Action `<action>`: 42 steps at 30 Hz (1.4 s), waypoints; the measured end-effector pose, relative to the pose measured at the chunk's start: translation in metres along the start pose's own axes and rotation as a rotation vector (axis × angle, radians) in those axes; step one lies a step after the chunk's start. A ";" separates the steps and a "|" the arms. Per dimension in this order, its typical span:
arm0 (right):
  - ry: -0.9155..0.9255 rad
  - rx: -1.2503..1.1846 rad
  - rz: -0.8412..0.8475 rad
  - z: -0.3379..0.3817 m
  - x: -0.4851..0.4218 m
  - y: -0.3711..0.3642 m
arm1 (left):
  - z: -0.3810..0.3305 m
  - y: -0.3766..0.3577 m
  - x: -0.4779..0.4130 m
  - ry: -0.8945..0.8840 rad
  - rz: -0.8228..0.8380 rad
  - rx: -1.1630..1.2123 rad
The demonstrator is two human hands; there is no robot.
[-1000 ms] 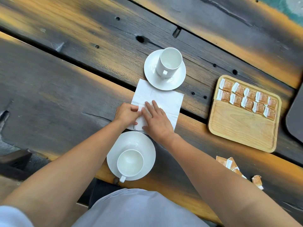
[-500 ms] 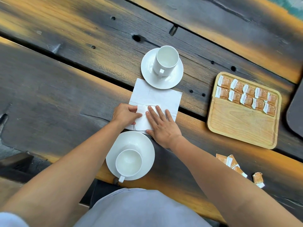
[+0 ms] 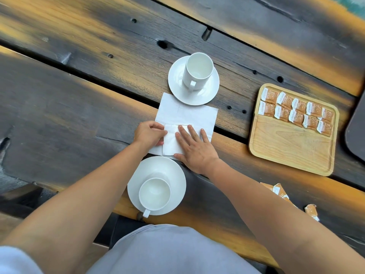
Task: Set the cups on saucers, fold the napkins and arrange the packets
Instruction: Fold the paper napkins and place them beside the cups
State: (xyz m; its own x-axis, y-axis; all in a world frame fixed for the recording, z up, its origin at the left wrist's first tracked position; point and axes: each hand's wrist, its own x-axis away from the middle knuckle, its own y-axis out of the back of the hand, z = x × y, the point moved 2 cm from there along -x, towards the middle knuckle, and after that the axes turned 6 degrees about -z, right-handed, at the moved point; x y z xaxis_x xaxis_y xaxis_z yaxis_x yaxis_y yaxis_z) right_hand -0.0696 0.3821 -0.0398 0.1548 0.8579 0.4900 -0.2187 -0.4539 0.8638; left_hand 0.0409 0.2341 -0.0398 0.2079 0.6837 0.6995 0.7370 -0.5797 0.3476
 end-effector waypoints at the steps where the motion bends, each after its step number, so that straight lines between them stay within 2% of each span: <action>1: -0.003 -0.022 0.002 0.000 -0.001 0.001 | -0.001 0.000 -0.001 0.002 -0.024 -0.006; 7: -0.071 -0.106 -0.068 0.009 -0.006 -0.003 | -0.003 -0.003 -0.005 -0.114 -0.097 -0.260; 14: -0.156 -0.224 -0.122 0.004 0.001 -0.011 | -0.004 -0.002 -0.010 -0.178 -0.132 -0.345; 19: -0.184 -0.079 -0.054 -0.015 0.016 -0.017 | -0.010 -0.005 -0.009 -0.395 -0.103 -0.500; 24: -0.189 -0.055 0.006 -0.015 0.026 -0.016 | -0.019 -0.016 -0.001 -0.734 -0.148 -0.730; 27: -0.233 -0.127 -0.042 -0.009 0.025 -0.005 | -0.021 -0.027 0.003 -0.946 -0.020 -0.936; 30: -0.209 -0.239 -0.124 -0.005 0.026 0.006 | -0.014 -0.034 0.000 -0.959 0.143 -0.967; 33: -0.102 -0.270 -0.083 0.005 0.022 0.008 | -0.008 -0.035 -0.001 -0.938 0.176 -0.871; 35: -0.095 -0.275 -0.054 0.005 0.020 0.003 | -0.007 -0.033 -0.003 -0.939 0.206 -0.837; 39: -0.015 -0.006 -0.002 -0.004 0.027 -0.016 | -0.005 -0.030 -0.007 -0.911 0.256 -0.864; 42: 0.001 0.087 0.009 -0.011 0.030 -0.026 | -0.005 -0.031 -0.008 -0.890 0.252 -0.838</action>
State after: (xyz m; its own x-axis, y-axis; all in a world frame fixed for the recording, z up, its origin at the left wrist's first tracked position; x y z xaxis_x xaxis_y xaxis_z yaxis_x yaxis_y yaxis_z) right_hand -0.0698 0.4222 -0.0485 0.1520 0.8540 0.4977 -0.1357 -0.4807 0.8663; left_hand 0.0135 0.2440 -0.0531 0.8875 0.3853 0.2526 0.0451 -0.6183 0.7846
